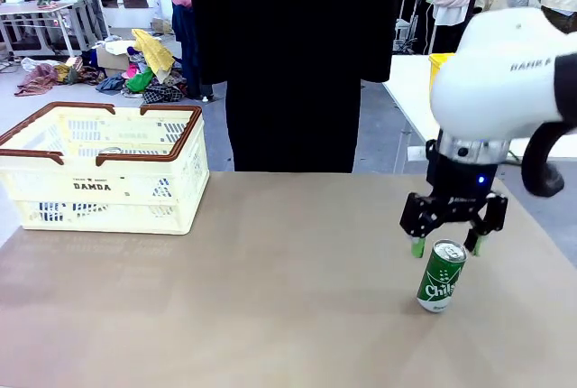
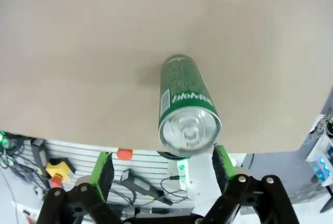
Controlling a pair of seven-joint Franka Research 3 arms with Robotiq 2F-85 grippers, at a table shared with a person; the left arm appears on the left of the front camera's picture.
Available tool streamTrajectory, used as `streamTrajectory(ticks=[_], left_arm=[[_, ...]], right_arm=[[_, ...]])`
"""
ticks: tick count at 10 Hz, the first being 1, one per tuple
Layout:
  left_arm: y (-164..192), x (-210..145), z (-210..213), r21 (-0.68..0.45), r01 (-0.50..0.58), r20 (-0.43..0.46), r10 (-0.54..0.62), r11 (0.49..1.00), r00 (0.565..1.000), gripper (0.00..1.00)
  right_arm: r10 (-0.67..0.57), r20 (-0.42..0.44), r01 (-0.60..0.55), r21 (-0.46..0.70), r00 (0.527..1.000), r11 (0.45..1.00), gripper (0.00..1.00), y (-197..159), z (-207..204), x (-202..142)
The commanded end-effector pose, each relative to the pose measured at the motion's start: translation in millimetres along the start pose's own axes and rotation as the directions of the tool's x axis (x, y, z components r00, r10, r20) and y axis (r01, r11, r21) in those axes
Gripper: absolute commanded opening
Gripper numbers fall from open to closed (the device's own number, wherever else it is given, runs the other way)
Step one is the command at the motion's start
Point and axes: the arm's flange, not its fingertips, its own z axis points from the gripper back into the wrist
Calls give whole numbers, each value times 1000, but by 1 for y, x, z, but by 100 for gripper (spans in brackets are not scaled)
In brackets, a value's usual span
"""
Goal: Place the drinks into the Shopping basket.
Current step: Pick up one drink and place it into the Shopping basket.
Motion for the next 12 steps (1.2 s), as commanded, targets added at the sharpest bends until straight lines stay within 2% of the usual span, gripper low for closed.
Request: streamTrajectory(ticks=[1, 6, 8, 10, 12], left_arm=[[0, -4, 0, 3, 11, -13, -11, 1000, 1000, 100], [0, -4, 0, 3, 11, -13, -11, 1000, 1000, 100], [0, -4, 0, 3, 11, -13, -11, 1000, 1000, 100], [0, -4, 0, 3, 11, -13, -11, 1000, 1000, 100], [0, -4, 0, 3, 11, -13, -11, 1000, 1000, 100]], right_arm=[[-94, 12, 94, 7, 995, 996, 100, 8, -22, 3], [-120, -15, 120, 3, 993, 993, 100, -4, -24, 1], [-113, 30, 112, 36, 993, 993, 100, -11, -5, -6], [-103, 115, 95, 78, 988, 992, 100, -19, 24, -17], [-108, 151, 95, 90, 983, 991, 100, -26, 44, -29]])
